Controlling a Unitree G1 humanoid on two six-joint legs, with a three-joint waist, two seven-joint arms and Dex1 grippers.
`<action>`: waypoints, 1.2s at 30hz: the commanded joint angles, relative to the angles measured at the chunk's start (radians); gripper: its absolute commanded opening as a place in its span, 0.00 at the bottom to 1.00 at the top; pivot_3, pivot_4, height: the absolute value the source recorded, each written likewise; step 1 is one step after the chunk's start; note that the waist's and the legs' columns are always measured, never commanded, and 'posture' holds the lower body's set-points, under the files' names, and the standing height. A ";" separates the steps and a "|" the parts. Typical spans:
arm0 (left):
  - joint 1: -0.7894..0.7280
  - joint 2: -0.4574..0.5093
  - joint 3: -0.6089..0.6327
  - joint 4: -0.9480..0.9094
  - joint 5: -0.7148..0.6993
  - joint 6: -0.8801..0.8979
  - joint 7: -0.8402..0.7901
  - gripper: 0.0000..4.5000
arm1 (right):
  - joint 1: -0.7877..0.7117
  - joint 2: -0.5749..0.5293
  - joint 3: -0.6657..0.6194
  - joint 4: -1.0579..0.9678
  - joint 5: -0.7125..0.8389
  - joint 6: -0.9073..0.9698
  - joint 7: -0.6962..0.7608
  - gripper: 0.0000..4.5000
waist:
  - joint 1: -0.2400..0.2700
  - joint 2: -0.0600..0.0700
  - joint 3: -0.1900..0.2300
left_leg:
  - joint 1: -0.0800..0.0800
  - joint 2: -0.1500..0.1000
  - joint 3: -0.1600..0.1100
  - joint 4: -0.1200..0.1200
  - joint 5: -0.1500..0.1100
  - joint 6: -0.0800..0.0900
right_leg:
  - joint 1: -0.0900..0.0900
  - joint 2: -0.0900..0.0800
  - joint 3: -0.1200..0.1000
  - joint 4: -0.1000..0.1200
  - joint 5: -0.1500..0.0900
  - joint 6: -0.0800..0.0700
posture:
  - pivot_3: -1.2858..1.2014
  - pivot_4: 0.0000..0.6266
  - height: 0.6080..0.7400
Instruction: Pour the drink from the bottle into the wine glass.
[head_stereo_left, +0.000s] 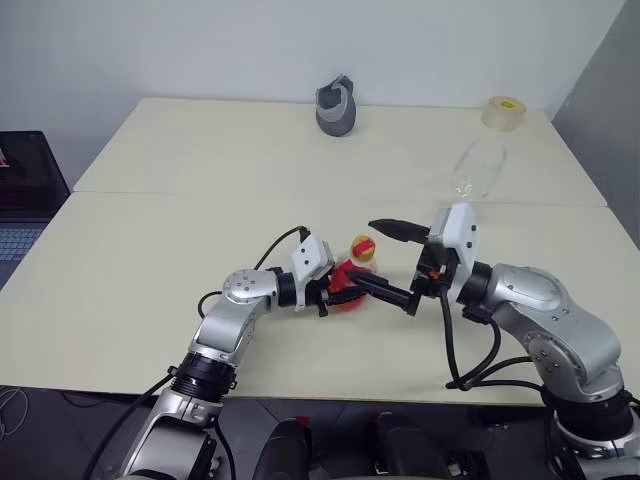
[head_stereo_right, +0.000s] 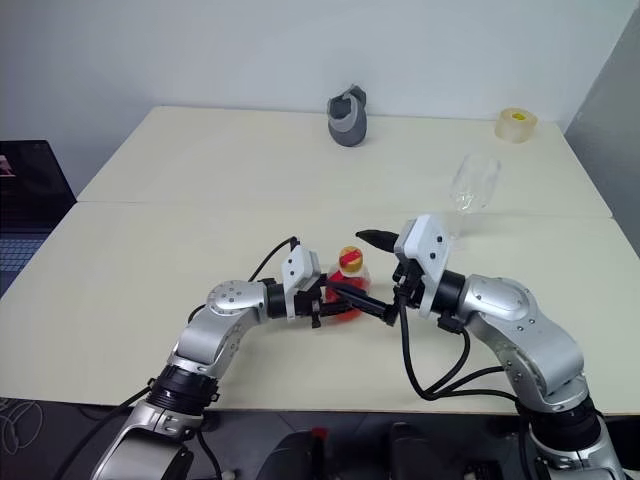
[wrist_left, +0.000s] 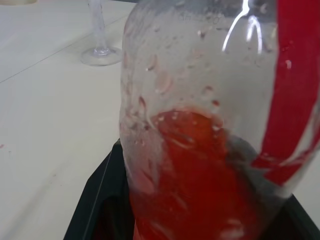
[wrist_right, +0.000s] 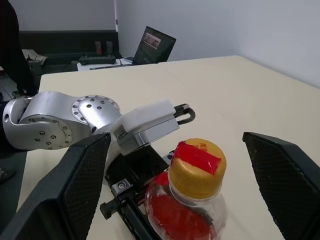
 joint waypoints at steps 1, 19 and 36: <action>-0.014 0.001 -0.005 -0.041 -0.004 -0.016 -0.003 0.43 | -0.013 0.012 0.011 0.006 -0.031 -0.042 -0.006 1.00 | 0.000 0.000 0.000 | 0.000 0.000 0.000 0.000 0.000 0.000 | 0.000 0.000 0.000 0.000 0.000 0.000 | 0.52 0.24 1.00; -0.026 -0.003 -0.009 -0.050 -0.011 -0.018 -0.012 0.38 | -0.054 -0.020 0.029 0.077 -0.062 -0.091 0.086 0.27 | 0.000 0.000 0.000 | 0.000 0.000 0.000 0.000 0.000 0.000 | 0.000 0.000 0.000 0.000 0.000 0.000 | 0.52 0.24 1.00; -0.027 0.044 -0.034 -0.099 -0.044 0.001 -0.112 0.29 | -0.284 -0.168 0.045 0.442 -0.092 -0.344 0.483 0.27 | 0.000 0.000 0.000 | 0.000 0.001 0.001 0.000 0.000 0.000 | 0.000 0.000 0.000 0.000 0.000 -0.001 | 0.52 0.24 1.00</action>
